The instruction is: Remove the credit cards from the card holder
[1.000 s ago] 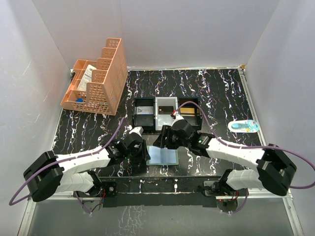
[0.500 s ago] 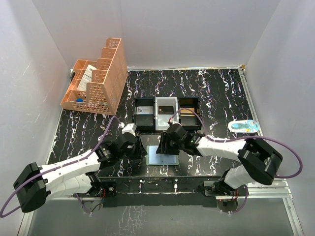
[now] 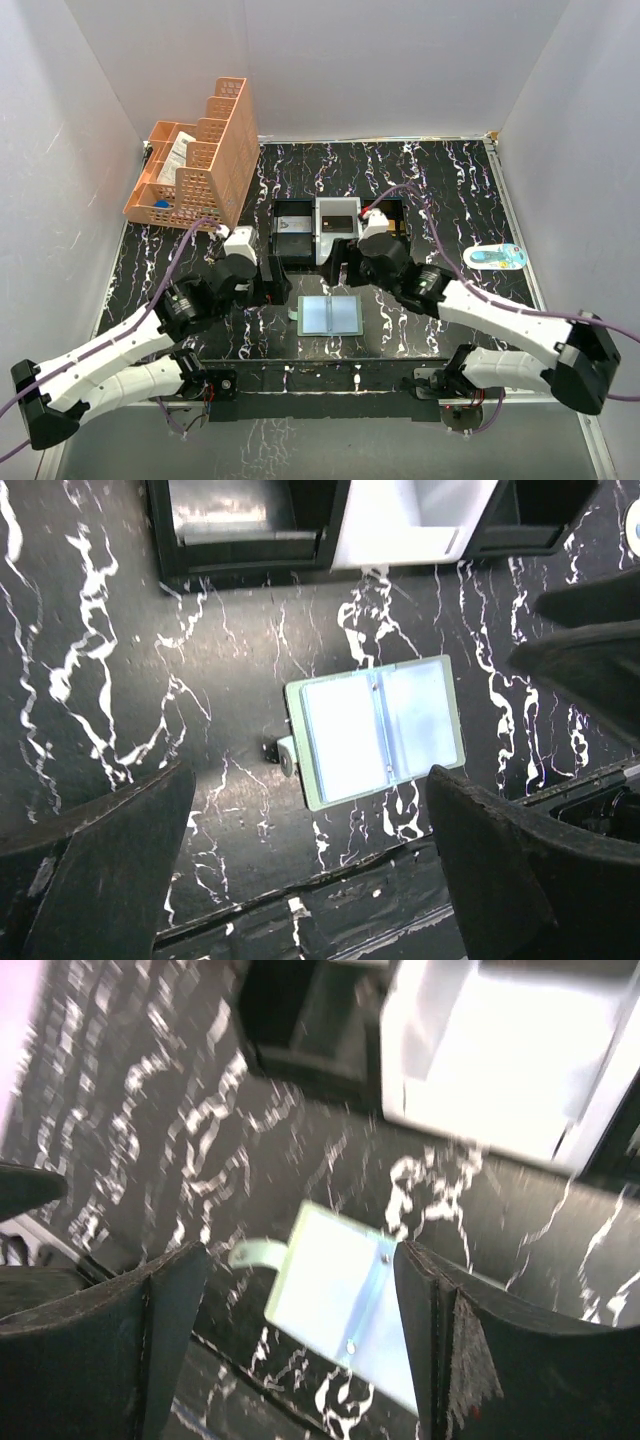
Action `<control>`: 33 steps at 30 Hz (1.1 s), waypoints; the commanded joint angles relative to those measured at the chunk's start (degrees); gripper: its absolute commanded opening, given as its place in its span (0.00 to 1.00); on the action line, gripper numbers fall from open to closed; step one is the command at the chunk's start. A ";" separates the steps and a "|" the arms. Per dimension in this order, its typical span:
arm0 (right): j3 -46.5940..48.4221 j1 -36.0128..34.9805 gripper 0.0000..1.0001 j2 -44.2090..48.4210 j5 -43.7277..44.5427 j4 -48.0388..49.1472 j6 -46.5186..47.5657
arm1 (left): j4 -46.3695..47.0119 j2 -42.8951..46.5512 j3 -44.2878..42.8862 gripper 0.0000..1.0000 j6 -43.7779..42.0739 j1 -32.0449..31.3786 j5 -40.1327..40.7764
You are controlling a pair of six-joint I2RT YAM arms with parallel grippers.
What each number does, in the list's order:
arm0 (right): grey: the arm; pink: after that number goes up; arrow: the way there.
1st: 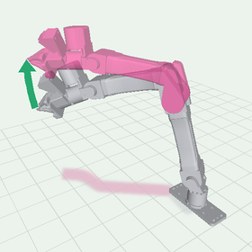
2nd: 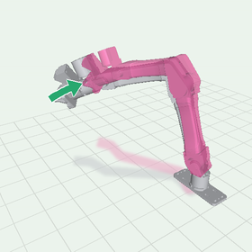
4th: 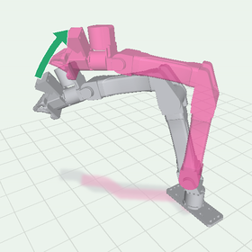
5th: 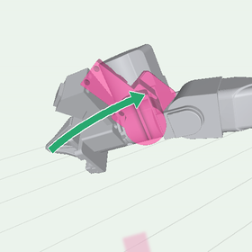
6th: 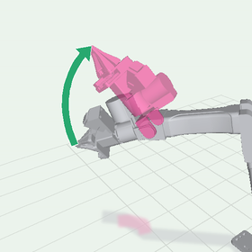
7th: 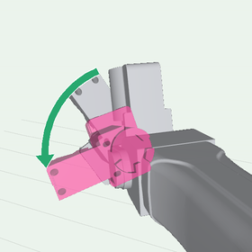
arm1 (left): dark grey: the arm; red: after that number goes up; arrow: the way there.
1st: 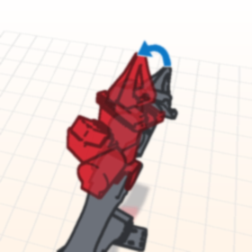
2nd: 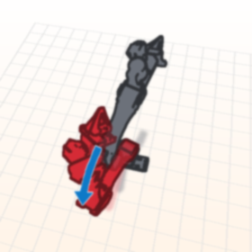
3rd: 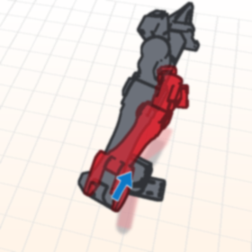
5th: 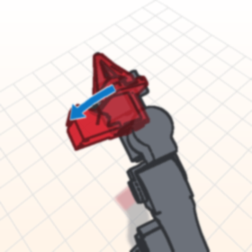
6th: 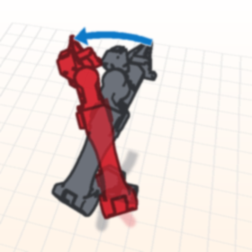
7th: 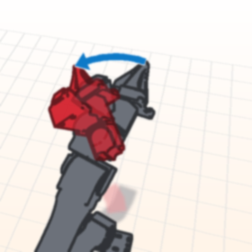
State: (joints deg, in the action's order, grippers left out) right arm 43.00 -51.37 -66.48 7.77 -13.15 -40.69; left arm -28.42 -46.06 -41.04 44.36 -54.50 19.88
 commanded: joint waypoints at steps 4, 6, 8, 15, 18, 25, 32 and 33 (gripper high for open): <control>2.06 0.13 0.82 13.14 3.23 16.24 25.59 | -8.52 2.02 -10.79 0.99 -14.44 0.68 9.51; 0.94 0.13 0.88 15.76 5.20 19.37 30.27 | -9.32 2.41 -12.68 0.99 -16.99 1.23 12.40; 0.50 0.14 0.93 16.63 10.02 20.08 33.55 | -10.57 1.96 -14.27 0.99 -18.11 2.01 15.23; 0.25 0.23 0.97 15.81 21.01 16.75 38.24 | -11.27 0.43 -12.81 0.98 -20.08 9.25 13.07; -0.79 0.35 0.98 15.58 28.31 16.74 38.50 | -8.85 0.44 -11.52 0.98 -23.93 18.33 5.46; 1.79 14.46 0.98 13.53 21.92 6.65 29.85 | -6.20 -4.09 -13.76 0.99 -29.44 40.40 -8.74; 12.50 31.18 0.98 17.07 3.93 -4.81 28.76 | -11.80 -5.47 -25.52 0.99 -25.60 43.87 -2.12; 15.27 31.16 0.98 17.53 2.82 -6.83 28.92 | -12.97 -5.40 -27.38 0.99 -25.48 43.88 -1.22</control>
State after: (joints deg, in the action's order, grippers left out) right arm 46.39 -20.62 -52.82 19.79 -15.03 -11.27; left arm -38.30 -52.75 -60.16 18.06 -10.98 15.68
